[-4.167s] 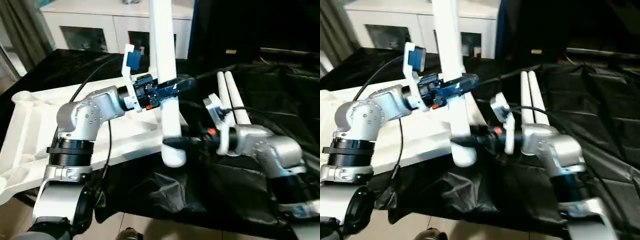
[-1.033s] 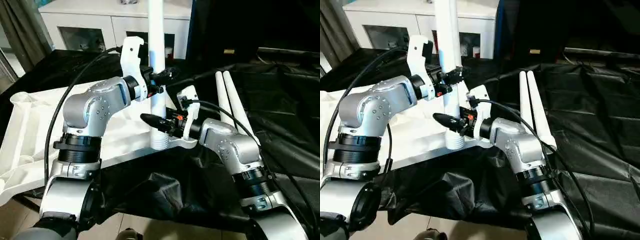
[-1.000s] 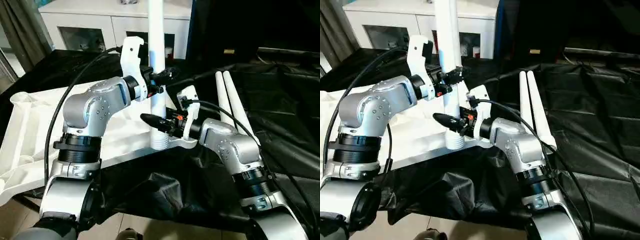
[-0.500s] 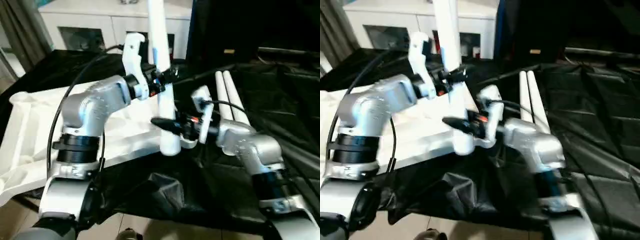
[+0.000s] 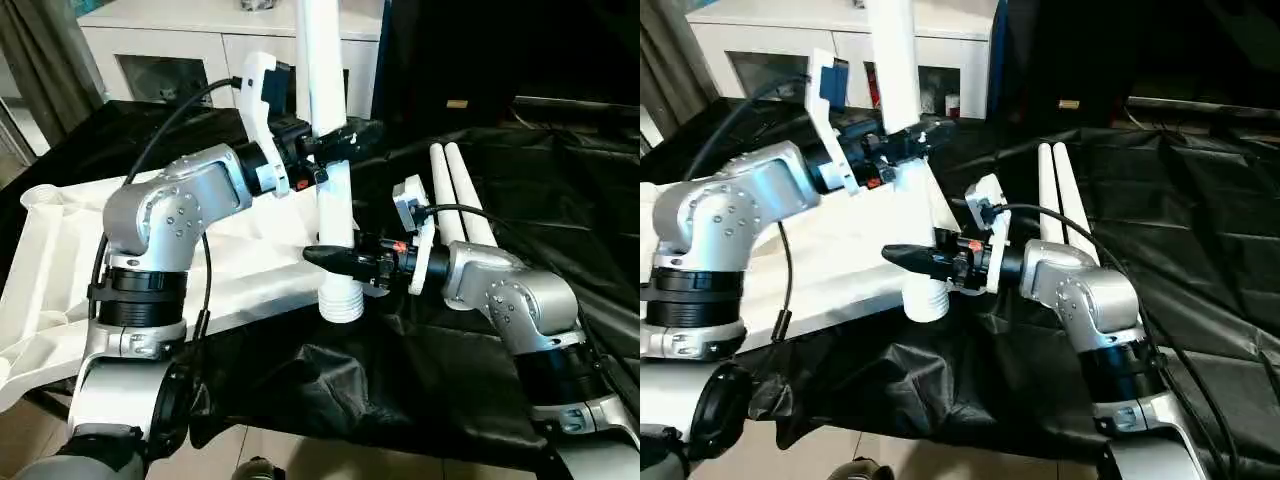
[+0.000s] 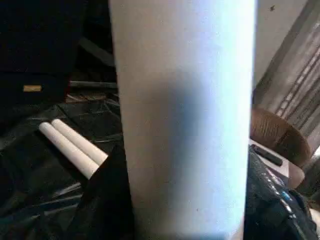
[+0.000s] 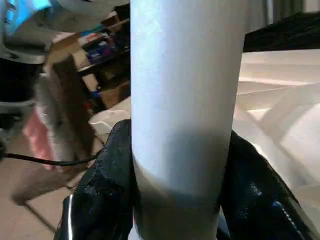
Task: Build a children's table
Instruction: Pick table leg
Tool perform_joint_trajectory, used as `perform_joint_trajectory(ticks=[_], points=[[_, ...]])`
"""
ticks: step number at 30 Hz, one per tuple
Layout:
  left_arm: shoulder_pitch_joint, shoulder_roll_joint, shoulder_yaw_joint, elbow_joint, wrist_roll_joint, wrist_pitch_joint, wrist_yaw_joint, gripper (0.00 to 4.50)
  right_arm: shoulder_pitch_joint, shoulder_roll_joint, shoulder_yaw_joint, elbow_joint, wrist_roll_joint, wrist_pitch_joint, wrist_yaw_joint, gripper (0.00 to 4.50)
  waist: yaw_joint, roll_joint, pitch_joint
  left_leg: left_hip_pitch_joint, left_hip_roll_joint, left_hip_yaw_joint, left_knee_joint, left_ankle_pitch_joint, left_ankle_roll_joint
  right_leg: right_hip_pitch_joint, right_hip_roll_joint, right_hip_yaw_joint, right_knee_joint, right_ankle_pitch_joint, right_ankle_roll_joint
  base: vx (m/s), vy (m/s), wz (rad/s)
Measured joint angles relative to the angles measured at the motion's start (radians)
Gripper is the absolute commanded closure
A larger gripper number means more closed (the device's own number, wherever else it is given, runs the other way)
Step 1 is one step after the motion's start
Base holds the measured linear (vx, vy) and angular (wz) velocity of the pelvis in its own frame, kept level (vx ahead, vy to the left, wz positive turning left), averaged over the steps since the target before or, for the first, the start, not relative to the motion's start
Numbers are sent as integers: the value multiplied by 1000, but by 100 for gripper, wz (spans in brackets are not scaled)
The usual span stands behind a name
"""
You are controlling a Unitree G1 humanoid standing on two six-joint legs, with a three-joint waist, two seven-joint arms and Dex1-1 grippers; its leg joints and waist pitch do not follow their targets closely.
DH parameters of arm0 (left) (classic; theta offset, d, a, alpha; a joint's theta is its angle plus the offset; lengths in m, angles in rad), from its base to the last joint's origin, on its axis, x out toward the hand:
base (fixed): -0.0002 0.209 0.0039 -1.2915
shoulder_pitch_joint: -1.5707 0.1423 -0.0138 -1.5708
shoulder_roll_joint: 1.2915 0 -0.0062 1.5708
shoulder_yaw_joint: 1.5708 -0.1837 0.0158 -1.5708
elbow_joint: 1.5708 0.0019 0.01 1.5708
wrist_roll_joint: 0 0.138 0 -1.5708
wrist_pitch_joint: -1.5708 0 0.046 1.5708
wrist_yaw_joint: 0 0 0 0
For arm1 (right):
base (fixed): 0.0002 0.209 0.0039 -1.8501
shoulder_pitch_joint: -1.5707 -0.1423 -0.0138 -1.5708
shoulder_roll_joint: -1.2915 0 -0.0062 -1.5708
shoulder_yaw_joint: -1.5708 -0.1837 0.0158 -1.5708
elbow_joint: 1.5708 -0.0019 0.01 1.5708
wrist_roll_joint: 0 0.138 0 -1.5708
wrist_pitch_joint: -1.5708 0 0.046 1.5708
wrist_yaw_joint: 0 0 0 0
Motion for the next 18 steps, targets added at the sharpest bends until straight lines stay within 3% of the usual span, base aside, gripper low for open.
perform_joint_trajectory(ticks=[1,5,7,18], points=[[0,0,0,0,0,-2,0,268,0,1,0,0,-5,-5,-3,194,-1,0,0,0,0,0,0,0,0,0,0,0,0,0,0,0,0,0],[0,0,-12,0,8,-12,-2,269,0,9,0,1,-2,1,-18,192,-2,0,0,0,0,0,0,0,0,0,0,0,0,0,0,0,0,0],[0,7,-28,0,10,-18,-19,270,-2,8,-1,1,-1,2,-21,149,-2,0,0,0,0,0,0,0,0,0,0,0,0,0,0,0,0,0],[1,21,-65,0,9,-41,-100,271,-38,-45,56,4,-35,8,27,148,0,0,0,0,0,0,0,0,0,0,0,0,0,0,0,0,0,0]])
